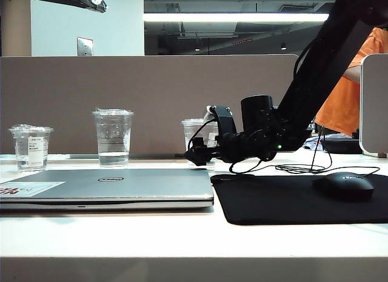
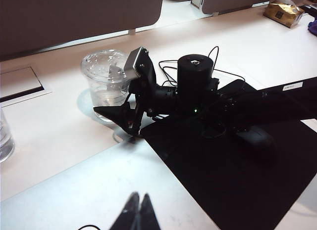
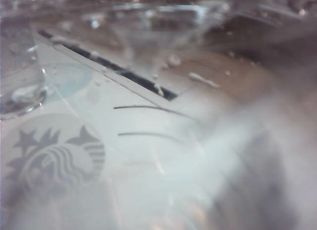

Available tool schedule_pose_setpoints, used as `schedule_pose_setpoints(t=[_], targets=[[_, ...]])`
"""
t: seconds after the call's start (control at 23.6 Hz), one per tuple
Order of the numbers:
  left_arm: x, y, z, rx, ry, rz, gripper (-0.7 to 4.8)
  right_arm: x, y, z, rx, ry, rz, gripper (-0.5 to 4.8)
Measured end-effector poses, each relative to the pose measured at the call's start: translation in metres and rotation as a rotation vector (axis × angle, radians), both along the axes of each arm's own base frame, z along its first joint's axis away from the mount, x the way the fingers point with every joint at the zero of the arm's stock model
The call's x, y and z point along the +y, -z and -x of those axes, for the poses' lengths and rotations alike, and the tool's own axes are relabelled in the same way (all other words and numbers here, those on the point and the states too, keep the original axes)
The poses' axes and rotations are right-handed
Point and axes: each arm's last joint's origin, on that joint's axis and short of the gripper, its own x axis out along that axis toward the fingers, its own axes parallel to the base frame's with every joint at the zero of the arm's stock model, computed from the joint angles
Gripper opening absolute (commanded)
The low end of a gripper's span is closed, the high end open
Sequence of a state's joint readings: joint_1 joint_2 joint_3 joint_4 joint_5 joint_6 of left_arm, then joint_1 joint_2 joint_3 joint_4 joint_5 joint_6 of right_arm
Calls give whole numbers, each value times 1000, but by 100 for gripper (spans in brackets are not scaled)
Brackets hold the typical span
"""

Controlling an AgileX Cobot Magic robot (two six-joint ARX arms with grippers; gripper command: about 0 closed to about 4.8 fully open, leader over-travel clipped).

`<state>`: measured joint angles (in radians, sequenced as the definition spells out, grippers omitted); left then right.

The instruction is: Pick up the coffee cup on the right and place it on the right side of the laptop.

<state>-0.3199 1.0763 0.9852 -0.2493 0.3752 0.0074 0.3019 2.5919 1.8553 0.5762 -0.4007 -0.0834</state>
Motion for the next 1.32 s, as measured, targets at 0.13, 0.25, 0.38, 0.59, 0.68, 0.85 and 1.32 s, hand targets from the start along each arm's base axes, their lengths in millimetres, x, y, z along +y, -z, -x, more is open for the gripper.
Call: schedule_pose_setpoints(t=[0.13, 0.25, 0.38, 0.59, 0.68, 0.85, 1.32], targets=[[0, 0, 0, 4, 0, -1, -6, 0, 0, 0, 0, 0, 0, 467], [0, 1, 0, 9, 0, -3, -5, 0, 0, 0, 0, 0, 0, 466], [0, 1, 0, 9, 0, -3, -5, 0, 0, 0, 0, 0, 0, 401], [0, 1, 0, 9, 0, -3, -5, 0, 0, 0, -1, 0, -1, 210], [0, 1, 0, 9, 0, -3, -5, 0, 0, 0, -3, 0, 0, 210], [0, 1, 0, 9, 0, -3, -5, 0, -2, 0, 3, 0, 1, 210], [0, 1, 0, 9, 0, -3, -5, -11, -84, 7, -30, 29, -7, 210]])
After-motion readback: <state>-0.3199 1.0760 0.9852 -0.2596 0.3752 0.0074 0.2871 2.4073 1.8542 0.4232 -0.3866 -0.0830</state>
